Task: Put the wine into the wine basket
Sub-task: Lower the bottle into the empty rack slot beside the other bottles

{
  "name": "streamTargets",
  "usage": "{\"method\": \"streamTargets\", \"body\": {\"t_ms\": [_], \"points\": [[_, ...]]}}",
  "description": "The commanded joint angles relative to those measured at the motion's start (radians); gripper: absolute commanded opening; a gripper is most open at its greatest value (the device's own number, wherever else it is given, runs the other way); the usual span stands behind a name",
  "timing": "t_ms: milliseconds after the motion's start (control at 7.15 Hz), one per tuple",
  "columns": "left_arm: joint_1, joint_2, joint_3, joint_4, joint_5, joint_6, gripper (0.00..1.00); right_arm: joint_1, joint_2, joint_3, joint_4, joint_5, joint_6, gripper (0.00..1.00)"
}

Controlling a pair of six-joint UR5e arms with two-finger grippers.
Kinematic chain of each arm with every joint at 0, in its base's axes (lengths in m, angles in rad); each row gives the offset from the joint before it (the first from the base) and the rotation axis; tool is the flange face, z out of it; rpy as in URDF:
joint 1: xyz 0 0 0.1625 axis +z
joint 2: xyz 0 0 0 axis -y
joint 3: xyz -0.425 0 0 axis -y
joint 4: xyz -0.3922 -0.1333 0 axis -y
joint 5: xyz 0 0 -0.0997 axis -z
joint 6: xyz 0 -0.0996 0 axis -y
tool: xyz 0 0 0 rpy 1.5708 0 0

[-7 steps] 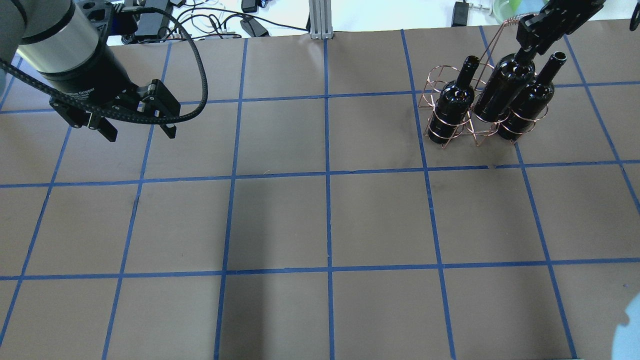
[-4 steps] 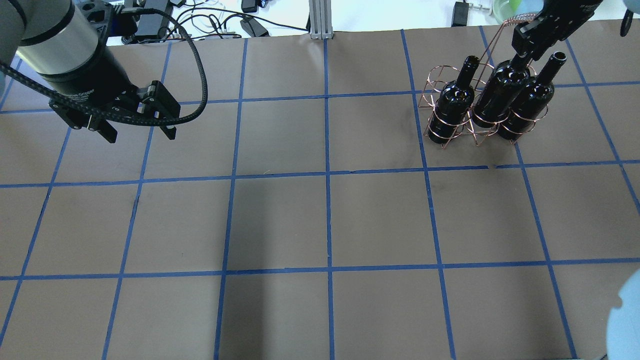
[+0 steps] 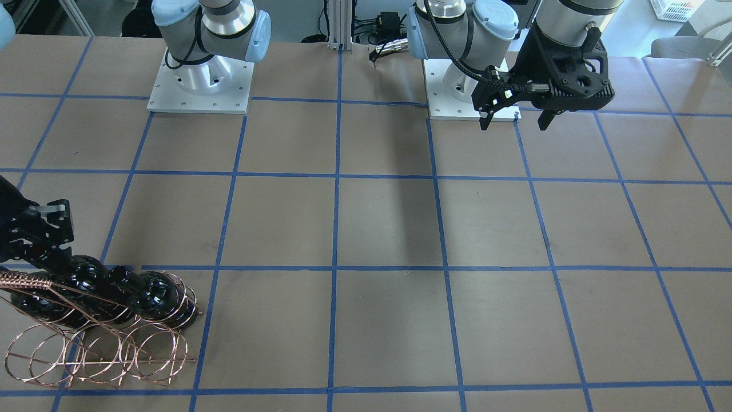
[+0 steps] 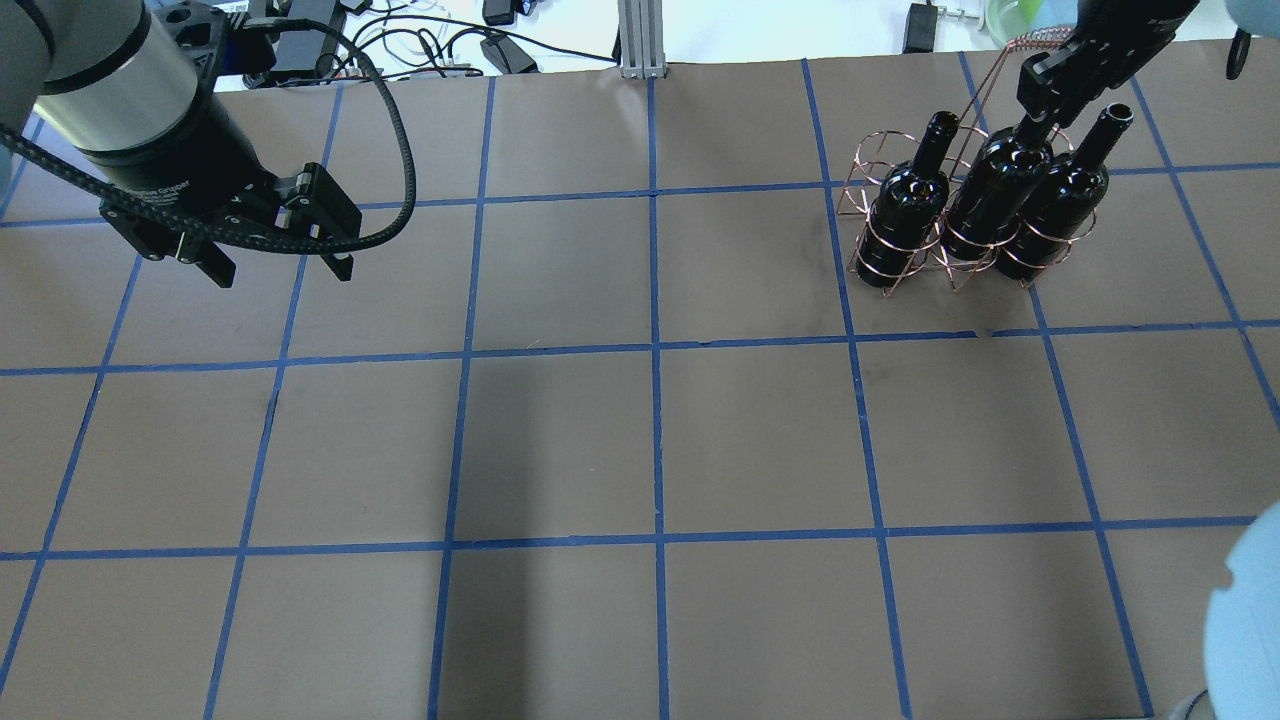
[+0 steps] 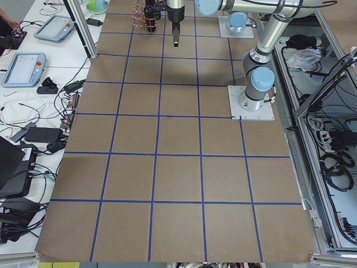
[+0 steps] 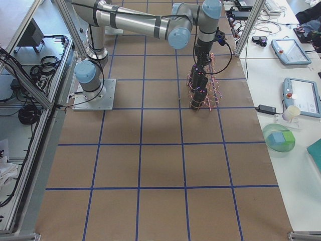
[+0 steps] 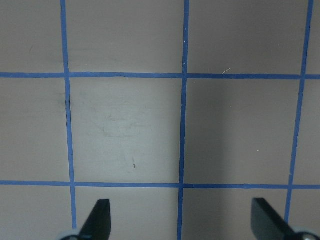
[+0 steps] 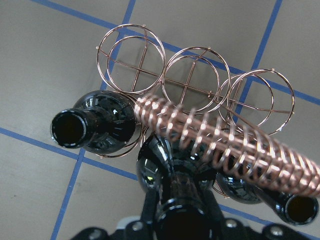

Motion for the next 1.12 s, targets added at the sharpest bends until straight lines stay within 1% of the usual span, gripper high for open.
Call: {"method": "streamTargets", "body": {"t_ms": [0, 560, 979], "points": [[0.000, 0.000, 0.000, -0.001, 0.001, 0.000, 1.00, 0.000, 0.013, 0.011, -0.021, 0.000, -0.002, 0.00], [0.000, 0.000, 0.000, -0.001, 0.000, -0.001, 1.00, 0.000, 0.016, 0.054, -0.053, 0.000, -0.002, 0.00], [0.000, 0.000, -0.002, -0.001, 0.000, 0.000, 1.00, 0.000, 0.022, 0.063, -0.053, -0.002, -0.002, 0.00]]}}
